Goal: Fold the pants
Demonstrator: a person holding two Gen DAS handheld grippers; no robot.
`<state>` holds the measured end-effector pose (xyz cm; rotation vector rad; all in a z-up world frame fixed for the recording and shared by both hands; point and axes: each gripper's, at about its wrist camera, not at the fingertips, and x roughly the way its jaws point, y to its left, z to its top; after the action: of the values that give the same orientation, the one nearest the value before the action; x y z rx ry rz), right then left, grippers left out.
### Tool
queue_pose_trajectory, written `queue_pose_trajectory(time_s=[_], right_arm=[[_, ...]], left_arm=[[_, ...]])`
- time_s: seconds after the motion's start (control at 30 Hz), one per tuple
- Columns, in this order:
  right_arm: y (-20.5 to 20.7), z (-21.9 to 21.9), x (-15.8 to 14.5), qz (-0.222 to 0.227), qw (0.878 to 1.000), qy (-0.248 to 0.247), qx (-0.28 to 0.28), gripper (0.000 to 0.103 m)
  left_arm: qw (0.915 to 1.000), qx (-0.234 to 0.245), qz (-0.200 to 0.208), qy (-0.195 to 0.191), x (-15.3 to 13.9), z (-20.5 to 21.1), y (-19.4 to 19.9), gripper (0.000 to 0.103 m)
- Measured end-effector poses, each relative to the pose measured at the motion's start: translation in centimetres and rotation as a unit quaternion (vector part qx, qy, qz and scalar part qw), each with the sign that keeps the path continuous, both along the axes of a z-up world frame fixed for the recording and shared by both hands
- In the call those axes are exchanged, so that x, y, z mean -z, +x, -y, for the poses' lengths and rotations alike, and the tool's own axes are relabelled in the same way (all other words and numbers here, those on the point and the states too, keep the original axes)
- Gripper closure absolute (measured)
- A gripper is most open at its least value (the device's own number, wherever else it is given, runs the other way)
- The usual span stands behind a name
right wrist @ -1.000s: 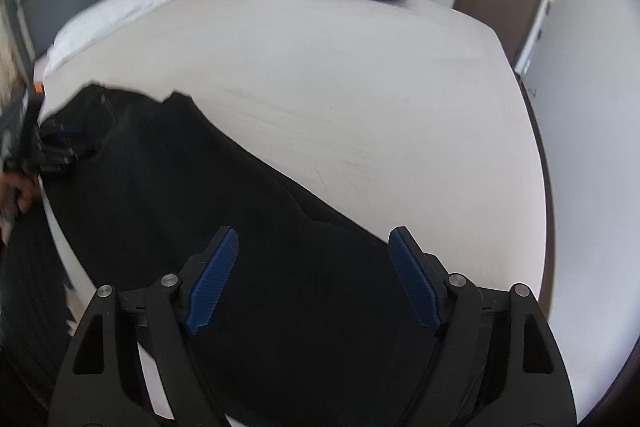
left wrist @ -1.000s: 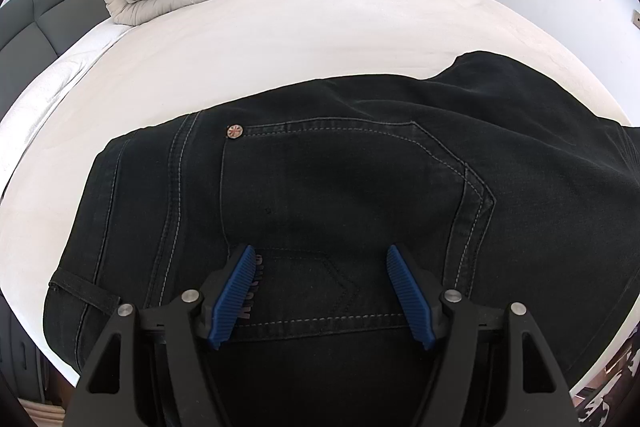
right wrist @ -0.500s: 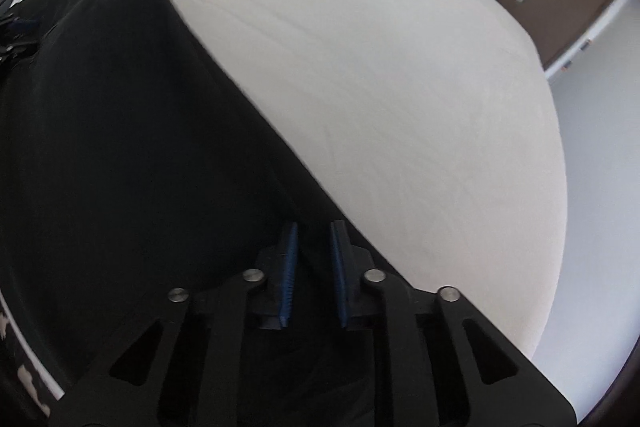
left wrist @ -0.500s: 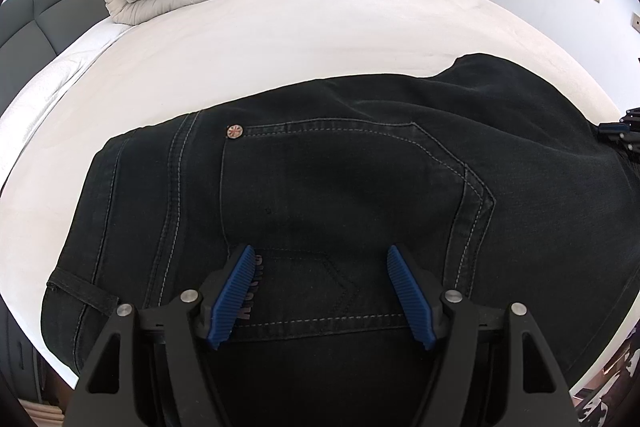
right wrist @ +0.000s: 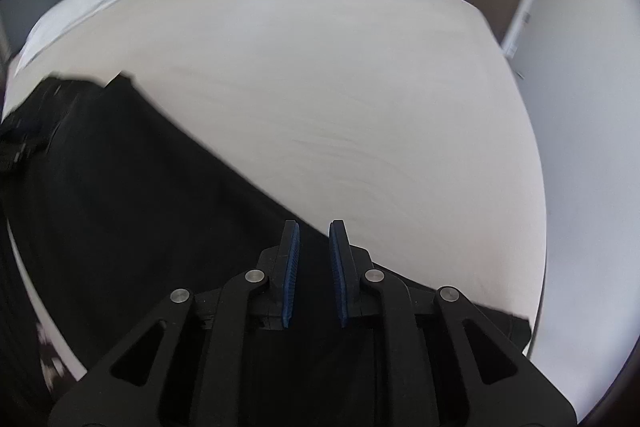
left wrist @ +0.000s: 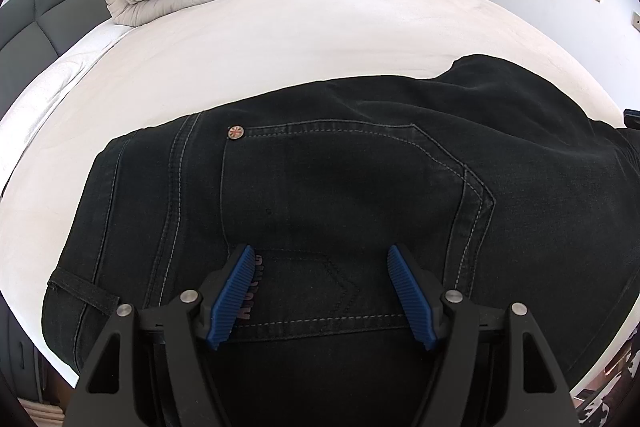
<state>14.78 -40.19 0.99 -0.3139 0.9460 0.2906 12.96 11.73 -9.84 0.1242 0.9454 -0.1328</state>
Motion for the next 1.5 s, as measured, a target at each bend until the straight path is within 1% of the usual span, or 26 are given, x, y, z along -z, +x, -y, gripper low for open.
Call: queue_pose_trajectory(time_s=[0.1, 0.23, 0.33, 0.4, 0.43, 0.47, 0.53, 0.6, 0.67, 0.73, 0.77, 0.87, 0.93, 0.97, 1.03, 1.07, 1.1, 1.13, 1.17, 1.2, 1.27, 1.33, 1.4, 1.43, 1.47, 1.5], right_arm=[[1.5, -1.9, -0.4, -0.031, 0.998, -0.022, -0.058, 0.088], [2.7, -6.0, 0.3, -0.035, 0.993, -0.043, -0.105, 0.088], [1.5, -10.5, 1.3, -0.052, 0.988, -0.034, -0.138, 0.088], [1.2, -13.2, 2.6, -0.046, 0.985, -0.061, -0.154, 0.088], [1.4, -13.8, 3.3, -0.043, 0.985, -0.079, -0.147, 0.088], [2.1, -13.9, 3.9, -0.044, 0.987, -0.079, -0.134, 0.088], [3.7, -12.9, 4.2, -0.042, 0.993, -0.043, -0.099, 0.089], [5.5, -11.4, 4.5, -0.015, 0.997, -0.069, -0.022, 0.088], [6.9, -9.2, 4.3, -0.012, 0.996, -0.071, 0.062, 0.088], [6.9, -7.2, 3.0, -0.003, 0.991, -0.045, 0.126, 0.088], [6.1, -6.4, 1.9, 0.005, 0.990, -0.011, 0.140, 0.088], [2.8, -7.5, -0.8, 0.024, 0.990, 0.077, 0.117, 0.088], [0.6, -10.1, -1.0, 0.001, 0.991, 0.118, 0.069, 0.088], [-0.5, -11.6, -0.6, -0.011, 0.991, 0.126, 0.041, 0.088], [-2.3, -14.5, 1.2, -0.037, 0.992, 0.122, 0.006, 0.088], [-2.8, -15.4, 2.8, -0.051, 0.993, 0.107, 0.007, 0.088], [-3.1, -15.6, 4.6, -0.065, 0.993, 0.093, 0.027, 0.088], [-3.8, -12.7, 5.6, -0.062, 0.990, 0.121, 0.041, 0.089], [-4.3, -11.1, 5.6, -0.053, 0.986, 0.145, 0.061, 0.090], [-4.9, -8.5, 5.5, -0.048, 0.984, 0.145, 0.095, 0.091], [-6.2, -4.2, 5.1, -0.029, 0.973, 0.147, 0.174, 0.092], [-7.5, -0.3, 4.8, -0.023, 0.956, 0.160, 0.246, 0.095], [-9.2, 2.2, 3.7, -0.002, 0.939, 0.136, 0.315, 0.095], [-10.0, 3.0, 2.8, 0.012, 0.927, 0.125, 0.353, 0.090], [-10.9, 3.4, 1.9, 0.025, 0.916, 0.160, 0.367, 0.088], [-11.0, 2.5, 1.4, 0.035, 0.909, 0.212, 0.357, 0.088]], left_arm=[[1.0000, 0.000, 0.000, 0.000, 0.0, 0.0, 0.0, 0.031], [1.0000, 0.000, 0.000, -0.001, 0.0, 0.0, 0.0, 0.031], [1.0000, 0.000, 0.000, -0.002, 0.1, 0.0, -0.1, 0.031], [1.0000, 0.000, 0.000, -0.003, 0.1, 0.1, -0.1, 0.031], [1.0000, 0.000, 0.000, -0.003, 0.1, 0.0, -0.1, 0.031], [1.0000, 0.000, 0.001, -0.004, 0.1, 0.0, -0.1, 0.031], [1.0000, 0.000, 0.003, -0.005, 0.1, -0.1, -0.2, 0.031], [1.0000, 0.000, 0.004, -0.006, 0.1, -0.2, -0.3, 0.031], [1.0000, -0.002, 0.005, -0.006, 0.1, -0.3, -0.3, 0.030], [1.0000, -0.006, 0.006, -0.005, 0.1, -0.3, -0.4, 0.027], [1.0000, -0.007, 0.006, -0.004, 0.1, -0.2, -0.4, 0.027], [0.9999, -0.010, 0.006, -0.002, 0.1, 0.0, -0.4, 0.025], [0.9999, -0.011, 0.006, -0.001, 0.0, 0.2, -0.5, 0.025], [0.9999, -0.011, 0.006, 0.000, 0.0, 0.3, -0.5, 0.024], [0.9999, -0.013, 0.007, 0.002, 0.0, 0.6, -0.5, 0.024], [0.9999, -0.014, 0.007, 0.003, 0.0, 0.7, -0.5, 0.023], [0.9999, -0.015, 0.007, 0.003, 0.1, 0.7, -0.6, 0.022], [0.9998, -0.016, 0.007, 0.003, 0.0, 0.7, -0.5, 0.021], [0.9998, -0.017, 0.008, 0.003, 0.1, 0.7, -0.5, 0.020], [0.9997, -0.023, 0.007, 0.005, 0.1, 0.7, -0.5, 0.015], [0.9996, -0.026, 0.003, -0.004, 0.1, 0.5, -0.4, 0.014], [0.9996, -0.026, 0.003, -0.007, 0.1, 0.4, -0.5, 0.014], [0.9996, -0.028, 0.006, -0.007, 0.0, 0.4, -0.6, 0.014], [0.9994, -0.033, 0.007, -0.007, -0.2, 0.2, -0.7, 0.015], [0.9992, -0.040, 0.008, -0.004, -0.4, 0.1, -0.9, 0.016], [0.9985, -0.053, 0.010, -0.003, -0.8, 0.1, -1.1, 0.023]])
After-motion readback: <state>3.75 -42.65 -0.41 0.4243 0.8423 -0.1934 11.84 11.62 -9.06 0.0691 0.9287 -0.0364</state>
